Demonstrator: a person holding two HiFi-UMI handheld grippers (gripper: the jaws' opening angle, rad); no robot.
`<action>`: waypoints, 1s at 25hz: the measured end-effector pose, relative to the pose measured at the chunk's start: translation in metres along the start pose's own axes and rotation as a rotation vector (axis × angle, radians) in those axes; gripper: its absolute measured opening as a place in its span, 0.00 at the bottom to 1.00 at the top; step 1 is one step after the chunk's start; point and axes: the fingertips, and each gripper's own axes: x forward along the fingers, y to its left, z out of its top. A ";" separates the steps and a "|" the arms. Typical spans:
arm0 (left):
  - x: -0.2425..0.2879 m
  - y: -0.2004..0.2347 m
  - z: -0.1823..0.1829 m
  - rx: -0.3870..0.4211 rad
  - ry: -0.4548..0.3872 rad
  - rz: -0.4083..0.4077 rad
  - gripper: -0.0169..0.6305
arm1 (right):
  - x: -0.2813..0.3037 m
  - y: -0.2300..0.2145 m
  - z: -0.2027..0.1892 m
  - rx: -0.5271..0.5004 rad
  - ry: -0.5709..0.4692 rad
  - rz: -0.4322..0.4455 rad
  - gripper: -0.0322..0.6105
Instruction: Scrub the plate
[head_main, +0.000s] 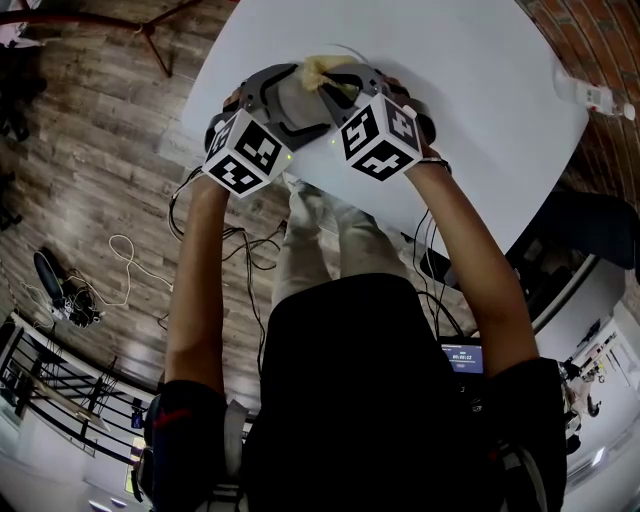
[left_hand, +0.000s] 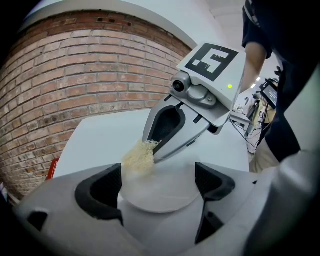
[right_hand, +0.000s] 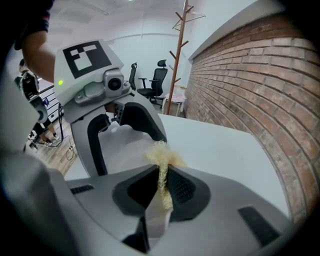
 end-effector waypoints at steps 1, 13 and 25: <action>0.001 0.000 0.000 0.001 0.000 0.000 0.71 | 0.001 -0.001 0.001 0.002 -0.001 -0.003 0.13; 0.002 0.000 0.002 0.002 -0.002 -0.001 0.71 | 0.002 -0.005 0.005 0.063 -0.012 0.007 0.14; 0.001 0.001 0.001 0.003 -0.006 -0.002 0.71 | 0.001 0.016 0.008 0.098 -0.012 0.066 0.14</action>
